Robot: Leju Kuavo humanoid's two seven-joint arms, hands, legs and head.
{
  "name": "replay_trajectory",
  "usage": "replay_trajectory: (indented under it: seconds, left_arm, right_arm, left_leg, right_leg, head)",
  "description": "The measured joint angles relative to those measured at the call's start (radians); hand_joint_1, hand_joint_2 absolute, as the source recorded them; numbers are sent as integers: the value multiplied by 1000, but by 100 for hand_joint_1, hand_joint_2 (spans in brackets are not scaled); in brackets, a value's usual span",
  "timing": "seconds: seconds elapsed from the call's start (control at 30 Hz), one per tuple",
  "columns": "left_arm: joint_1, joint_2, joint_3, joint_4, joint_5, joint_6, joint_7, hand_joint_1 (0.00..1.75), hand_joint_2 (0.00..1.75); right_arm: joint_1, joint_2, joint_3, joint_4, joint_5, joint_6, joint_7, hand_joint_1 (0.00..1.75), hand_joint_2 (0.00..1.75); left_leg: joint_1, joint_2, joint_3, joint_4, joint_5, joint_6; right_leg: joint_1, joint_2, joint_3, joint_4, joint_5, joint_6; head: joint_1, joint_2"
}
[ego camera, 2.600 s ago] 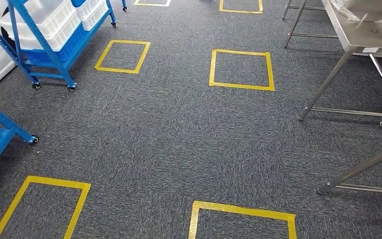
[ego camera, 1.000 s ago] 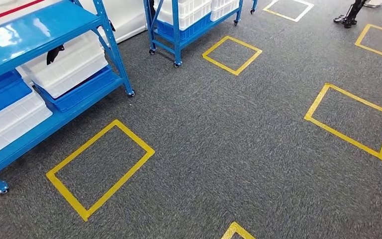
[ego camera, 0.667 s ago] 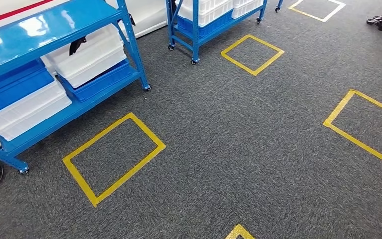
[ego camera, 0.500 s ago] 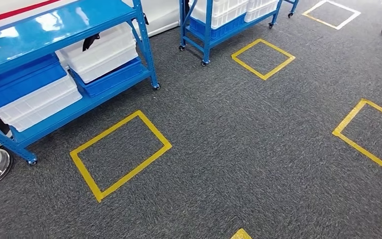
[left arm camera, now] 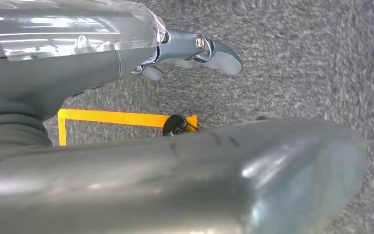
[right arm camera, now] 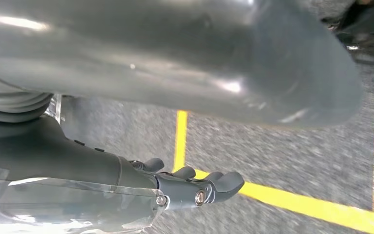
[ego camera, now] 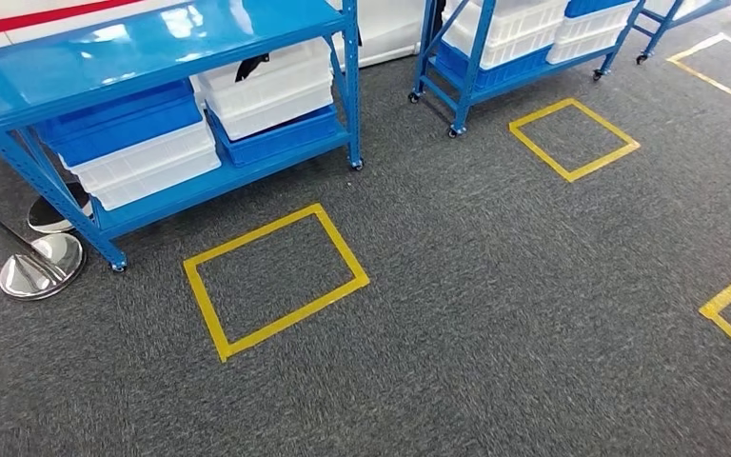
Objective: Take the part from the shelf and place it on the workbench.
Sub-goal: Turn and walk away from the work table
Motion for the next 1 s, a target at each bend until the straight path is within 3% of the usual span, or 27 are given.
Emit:
replay_trajectory:
  seconds: [0.03, 0.1, 0.17, 0.23, 0.3, 0.33, 0.37, 0.43, 0.47, 0.53, 0.6, 0.67, 0.73, 0.8, 0.87, 0.9, 0.93, 1.0]
  left_arm:
    - [0, 0, 0, 0, 1, 2, 0, 0, 0]
    - [1, 0, 0, 0, 1, 4, 0, 0, 0]
    - [2, 1, 0, 0, 1, 5, 1, 0, 0]
    - [-1, 1, 0, 0, 3, 4, 0, 0, 0]
    - [-2, 1, 0, 0, 6, 3, -2, 0, 0]
    - [-1, 1, 0, 0, 9, 1, -4, 0, 0]
    - [0, 1, 0, 0, 11, -1, -8, 0, 0]
    - [3, 1, 1, 0, 16, -6, -16, 0, 0]
    - [3, 2, 1, 0, 17, -7, -18, 0, 0]
    - [2, 3, 1, 0, 19, -8, -22, 0, 0]
    - [3, 3, 1, 0, 20, -8, -23, 0, 0]
    - [7, 2, 2, 0, 21, -8, -24, 0, 0]
    - [7, 1, 2, 0, 21, -8, -24, 0, 0]
    - [5, 0, 2, 0, 22, -9, -24, 0, 0]
    - [6, 0, 2, 0, 26, -9, -24, 0, 0]
    - [7, -1, 2, 0, 28, -9, -24, 0, 0]
    - [9, -2, 2, 0, 30, -9, -24, 0, 0]
    - [11, -5, 4, 0, 32, -6, -22, 0, 0]
  right_arm:
    - [-1, 0, 0, 1, 0, 0, 0, 0, 0]
    - [-5, 1, 0, 1, 0, 0, 0, 0, 0]
    - [-6, 2, 0, 1, 0, 0, 0, 0, 0]
    - [-2, 3, 0, 1, 1, 0, 1, 0, 0]
    - [1, 3, 0, 1, 3, 0, 2, 0, 0]
    - [1, 3, -1, 1, 2, 0, 2, 0, 0]
    - [0, 3, -2, 1, -3, 0, 3, 0, 0]
    - [-3, 4, -11, 1, -19, -1, 3, 0, 0]
    - [-4, 5, -15, 1, -26, -1, 3, 0, 0]
    - [-7, 7, -23, 1, -30, -2, 5, 0, 0]
    - [-10, 7, -26, 0, -28, -3, 7, 0, 0]
    - [-11, 7, -28, 0, -25, -2, 8, 0, 0]
    - [-10, 7, -29, -1, -23, -2, 9, 0, 0]
    - [-8, 7, -32, -1, -21, -2, 9, 0, 0]
    - [-5, 7, -34, -1, -18, -2, 8, 0, 0]
    - [-2, 6, -35, -1, -17, -2, 8, 0, 0]
    - [2, 5, -36, -1, -16, -2, 8, 0, 0]
    - [10, 3, -36, 2, -12, -1, 7, 0, 0]
  left_leg:
    - [0, -9, -5, 3, -1, -6]
    - [1, -23, -12, 3, 0, -19]
    - [0, 14, -27, 32, -20, -29]
    - [2, 75, -80, 143, -82, -38]
    - [6, 93, -146, 275, -135, -45]
    - [8, 95, -158, 300, -135, -46]
    - [8, 96, -150, 287, -116, -46]
    - [5, 106, -77, 154, -49, -34]
    - [1, 115, -39, 84, -30, -26]
    - [-7, 127, 1, 7, -27, -11]
    - [-8, 122, 10, -7, -34, 2]
    - [-4, 114, 38, -22, -33, 15]
    - [-2, 110, 65, -31, -40, 23]
    - [-2, 103, 83, -31, -55, 26]
    - [-3, 91, 108, -31, -76, 24]
    - [-2, 85, 125, -31, -90, 22]
    - [-2, 80, 142, -31, -105, 19]
    - [-3, 76, 170, -31, -135, 10]
  right_leg:
    - [1, 10, 4, -11, -2, -5]
    - [3, -13, 4, -15, -1, -18]
    - [1, -41, 8, -21, 1, -34]
    - [4, -71, 9, -24, -1, -45]
    - [8, -100, 9, -24, -5, -48]
    - [10, -109, 10, -24, -9, -48]
    - [11, -117, 13, -24, -13, -46]
    - [12, -129, 24, -25, -23, -40]
    - [12, -135, 31, -25, -27, -36]
    - [12, -144, 42, -27, -31, -24]
    - [10, -147, 52, -21, -24, -9]
    - [7, -130, 46, 13, -30, 2]
    - [4, -99, -12, 103, -67, 7]
    - [5, -83, -103, 216, -107, 9]
    - [6, -80, -159, 244, -119, 10]
    - [6, -80, -165, 210, -102, 9]
    - [6, -80, -161, 155, -62, 7]
    - [10, -77, -153, 56, 55, -2]
  head:
    - [0, 0]
    - [0, 0]
    - [-1, 0]
    - [-1, 0]
    - [-1, 0]
    - [-1, 0]
    - [-1, 0]
    - [-1, 0]
    - [-1, 0]
    - [-1, 0]
    - [-1, 0]
    - [0, 0]
    - [1, 0]
    - [1, 0]
    - [1, 0]
    - [1, 0]
    - [1, 0]
    - [1, 0]
